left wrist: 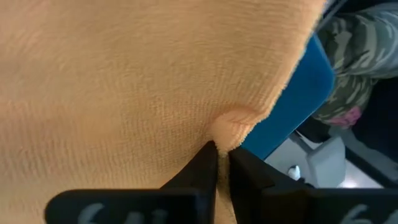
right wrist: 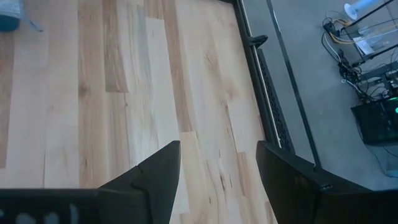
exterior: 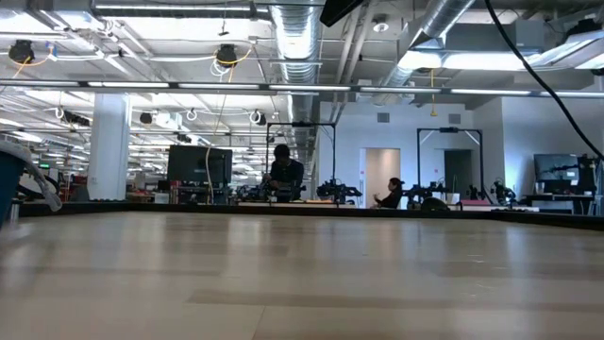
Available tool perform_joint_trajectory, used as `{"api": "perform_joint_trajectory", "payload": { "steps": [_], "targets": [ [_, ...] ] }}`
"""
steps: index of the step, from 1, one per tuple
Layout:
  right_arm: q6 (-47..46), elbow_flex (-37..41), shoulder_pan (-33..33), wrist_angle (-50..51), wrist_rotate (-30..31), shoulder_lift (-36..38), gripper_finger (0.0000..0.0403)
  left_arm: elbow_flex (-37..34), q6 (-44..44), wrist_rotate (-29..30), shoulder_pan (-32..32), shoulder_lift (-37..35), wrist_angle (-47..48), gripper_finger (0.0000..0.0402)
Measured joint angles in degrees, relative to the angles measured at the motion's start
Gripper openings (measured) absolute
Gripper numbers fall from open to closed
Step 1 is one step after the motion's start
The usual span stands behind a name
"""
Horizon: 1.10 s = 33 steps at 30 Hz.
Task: Fold microfiber towels
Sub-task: Put the folded orange microfiber towel into the blue bin, then return to Home Position
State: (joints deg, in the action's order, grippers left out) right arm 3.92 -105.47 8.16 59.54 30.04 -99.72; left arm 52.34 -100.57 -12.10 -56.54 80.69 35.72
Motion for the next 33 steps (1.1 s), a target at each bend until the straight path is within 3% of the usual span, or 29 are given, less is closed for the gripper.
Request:
{"api": "perform_joint_trajectory", "payload": {
  "steps": [7, 11, 14, 19, 22, 26, 30, 33],
  "targets": [
    [0.0, 0.0, 0.0, 0.0, 0.0, 0.0, 0.0234, 0.0, 2.9, 0.3, 0.8, 0.1, -0.5, 0.0078],
    [0.2, 0.0, 0.0, 0.0, 0.0, 0.0, 0.0234, 0.0, 3.6, -6.1, 1.6, 0.0, -0.6, 0.0112],
    [2.3, 0.0, 0.0, 0.1, 0.0, 0.0, 0.0234, 0.5, 4.7, -9.4, 2.1, -0.5, -0.3, 0.0123],
    [4.0, 0.0, 0.3, 1.2, 0.0, 0.5, 0.0234, 3.1, 7.1, -8.6, 3.8, -2.7, 5.4, 0.0125],
    [5.0, 0.0, 0.8, 2.5, 0.5, 0.6, 0.0234, 6.3, 11.7, -2.8, 5.2, -4.5, 13.3, 0.0124],
    [7.5, 0.0, 2.0, 3.6, 5.5, 1.6, 0.0219, 11.2, 23.3, 6.9, 7.9, -7.0, 21.9, 0.0105],
    [7.7, 0.0, 3.2, 6.1, 11.8, 3.9, 0.0163, 16.8, 37.4, 21.0, 10.6, -9.6, 31.2, 0.0069],
    [4.3, 0.0, 3.5, 9.3, 12.0, 6.5, 0.0100, 20.5, 47.5, 35.2, 12.3, -11.9, 37.2, 0.0035]
  ]
}}
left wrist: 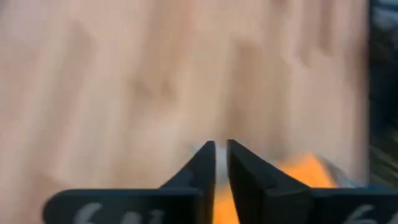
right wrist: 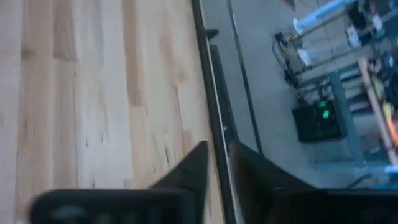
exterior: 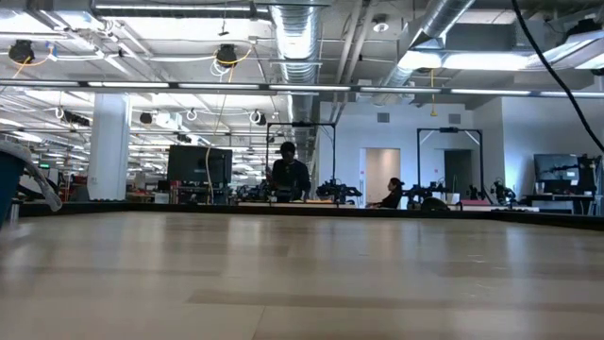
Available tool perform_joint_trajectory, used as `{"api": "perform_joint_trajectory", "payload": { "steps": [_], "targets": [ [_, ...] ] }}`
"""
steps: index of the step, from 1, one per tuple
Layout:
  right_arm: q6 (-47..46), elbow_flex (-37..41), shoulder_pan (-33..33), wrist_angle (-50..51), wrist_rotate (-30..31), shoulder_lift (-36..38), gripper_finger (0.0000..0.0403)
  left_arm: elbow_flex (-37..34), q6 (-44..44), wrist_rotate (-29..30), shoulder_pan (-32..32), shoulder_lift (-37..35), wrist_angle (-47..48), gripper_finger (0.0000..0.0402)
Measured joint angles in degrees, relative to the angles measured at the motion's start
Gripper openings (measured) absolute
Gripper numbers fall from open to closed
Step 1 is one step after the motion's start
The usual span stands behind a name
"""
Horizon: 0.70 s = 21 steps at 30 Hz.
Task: Fold microfiber towels
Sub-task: Return to Home Position
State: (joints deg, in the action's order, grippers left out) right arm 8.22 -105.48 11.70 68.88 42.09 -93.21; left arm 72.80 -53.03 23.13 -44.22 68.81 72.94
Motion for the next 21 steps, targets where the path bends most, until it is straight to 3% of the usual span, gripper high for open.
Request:
{"api": "perform_joint_trajectory", "payload": {
  "steps": [4, 9, 14, 21],
  "targets": [
    [-6.5, 0.0, -0.2, 3.6, -0.4, 5.0, 0.0017, 1.0, 12.9, 15.5, 1.7, -4.2, 1.1, 0.0005],
    [-8.1, 2.7, 0.4, 3.8, -6.1, 12.8, 0.0030, -1.2, 21.6, 19.7, 4.5, -11.7, -0.4, 0.0001],
    [-9.8, 17.1, 2.1, -4.8, -10.3, 24.0, 0.0021, -9.0, 33.0, 18.6, 6.7, -22.3, -13.9, 0.0000],
    [-4.9, 41.5, 6.3, -33.1, -20.4, 40.4, 0.0016, -25.4, 48.5, 7.6, 10.2, -37.6, -38.8, 0.0000]
  ]
}}
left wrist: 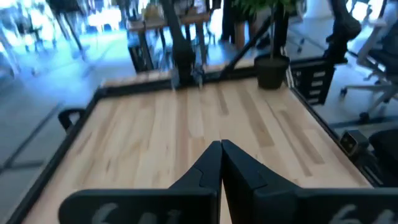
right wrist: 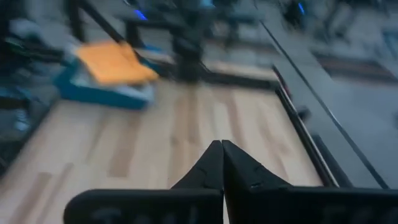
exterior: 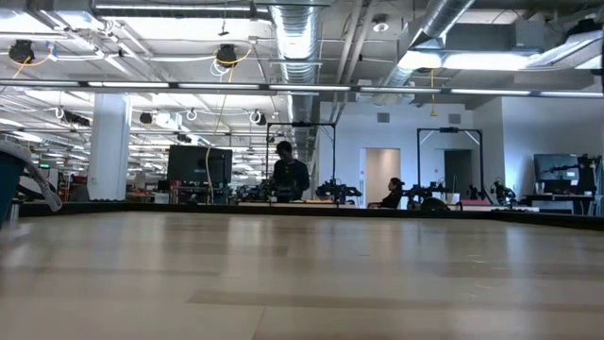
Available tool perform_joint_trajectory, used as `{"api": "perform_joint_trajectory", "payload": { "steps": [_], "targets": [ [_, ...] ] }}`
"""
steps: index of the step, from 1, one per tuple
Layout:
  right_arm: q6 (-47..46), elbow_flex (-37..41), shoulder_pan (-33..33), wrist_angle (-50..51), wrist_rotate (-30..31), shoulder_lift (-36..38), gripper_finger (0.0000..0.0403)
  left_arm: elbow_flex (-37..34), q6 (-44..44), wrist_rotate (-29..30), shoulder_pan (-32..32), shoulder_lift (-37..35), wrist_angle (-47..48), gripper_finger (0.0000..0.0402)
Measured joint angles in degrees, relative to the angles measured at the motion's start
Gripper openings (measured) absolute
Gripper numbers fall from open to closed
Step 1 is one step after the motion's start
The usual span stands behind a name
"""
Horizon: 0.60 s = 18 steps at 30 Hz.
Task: Fold microfiber towels
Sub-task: Return to Home Position
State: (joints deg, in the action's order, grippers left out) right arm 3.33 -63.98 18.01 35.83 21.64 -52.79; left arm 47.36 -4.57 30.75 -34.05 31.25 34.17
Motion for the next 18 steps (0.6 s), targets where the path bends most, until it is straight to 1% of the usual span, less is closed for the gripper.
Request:
{"api": "perform_joint_trajectory", "payload": {
  "steps": [2, 4, 8, 12, 15, 18],
  "targets": [
    [2.1, 5.6, 0.9, -6.4, -1.8, 3.5, 0.0022, -3.8, 3.4, -1.0, 1.0, -3.6, -4.1, 0.0000],
    [2.8, 10.1, 1.3, -9.9, -2.2, 6.6, 0.0023, -6.8, 5.2, -1.6, 2.1, -6.9, -5.7, 0.0000],
    [1.2, 17.8, 0.8, -15.9, -2.2, 12.4, 0.0014, -11.2, 3.1, -2.2, 4.3, -13.1, -5.7, 0.0000],
    [-0.4, 24.2, 0.6, -19.3, -2.3, 17.4, 0.0008, -14.6, 2.2, -3.8, 5.2, -19.4, -6.4, 0.0000],
    [-2.1, 28.9, 0.6, -23.2, -2.3, 20.6, 0.0012, -17.6, 1.9, -2.8, 5.3, -24.2, -6.4, 0.0000],
    [-5.0, 34.1, 0.6, -27.9, -2.4, 23.1, 0.0016, -20.8, 1.8, -1.4, 5.3, -29.1, -8.6, 0.0000]
  ]
}}
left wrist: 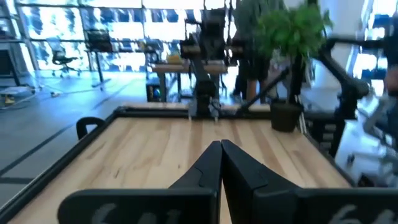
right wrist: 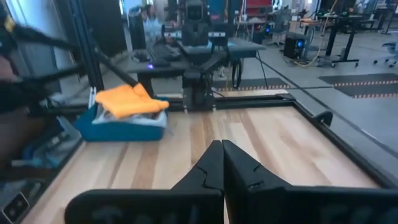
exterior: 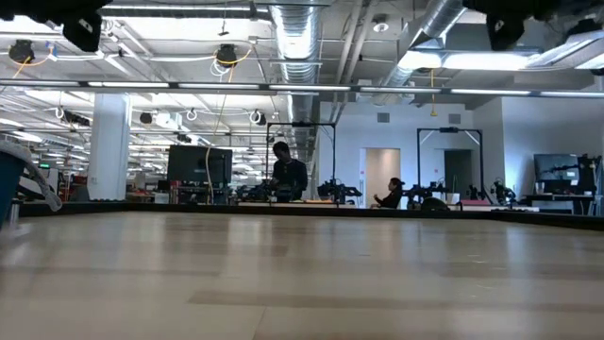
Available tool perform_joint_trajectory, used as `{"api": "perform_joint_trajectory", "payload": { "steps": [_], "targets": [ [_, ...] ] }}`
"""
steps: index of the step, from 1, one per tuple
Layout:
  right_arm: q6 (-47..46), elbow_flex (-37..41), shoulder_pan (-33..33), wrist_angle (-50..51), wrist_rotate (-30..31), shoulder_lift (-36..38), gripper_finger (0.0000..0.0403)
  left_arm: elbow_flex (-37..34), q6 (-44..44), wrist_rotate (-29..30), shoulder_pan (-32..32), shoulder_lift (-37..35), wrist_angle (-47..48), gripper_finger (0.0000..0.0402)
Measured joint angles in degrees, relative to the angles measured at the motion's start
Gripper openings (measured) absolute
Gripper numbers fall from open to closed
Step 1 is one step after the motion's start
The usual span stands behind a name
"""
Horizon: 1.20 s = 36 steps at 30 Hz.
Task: Fold microfiber towels
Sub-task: Return to Home Position
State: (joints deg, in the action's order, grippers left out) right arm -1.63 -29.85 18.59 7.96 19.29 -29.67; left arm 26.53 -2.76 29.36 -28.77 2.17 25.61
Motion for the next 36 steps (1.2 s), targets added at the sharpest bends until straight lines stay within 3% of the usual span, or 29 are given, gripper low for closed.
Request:
{"api": "perform_joint_trajectory", "payload": {
  "steps": [3, 9, 17, 23, 28, 36],
  "targets": [
    [-1.0, 4.9, 0.1, -5.4, -0.5, 1.4, 0.0015, -3.6, 0.5, 1.7, 0.0, -2.1, -5.5, 0.0000],
    [-1.4, 13.0, -0.3, -16.8, -1.8, 2.1, 0.0011, -8.0, 2.2, 4.5, 0.0, -2.1, -8.0, 0.0000],
    [-1.4, 21.6, -0.3, -29.3, -6.2, 1.8, 0.0013, -14.4, 3.2, 3.5, 0.0, -2.0, -13.5, 0.0000],
    [0.2, 25.4, -0.3, -31.1, -7.9, 2.0, 0.0011, -20.3, 2.6, 5.0, 0.0, -2.0, -18.7, 0.0000],
    [0.6, 28.3, -0.3, -33.7, -11.1, 2.0, 0.0015, -25.7, 7.0, 6.8, 0.0, -1.8, -30.4, 0.0000],
    [3.5, 29.5, -0.2, -35.2, -11.9, 1.9, 0.0014, -25.9, 11.1, 8.9, 0.1, -1.8, -30.6, 0.0000]
  ]
}}
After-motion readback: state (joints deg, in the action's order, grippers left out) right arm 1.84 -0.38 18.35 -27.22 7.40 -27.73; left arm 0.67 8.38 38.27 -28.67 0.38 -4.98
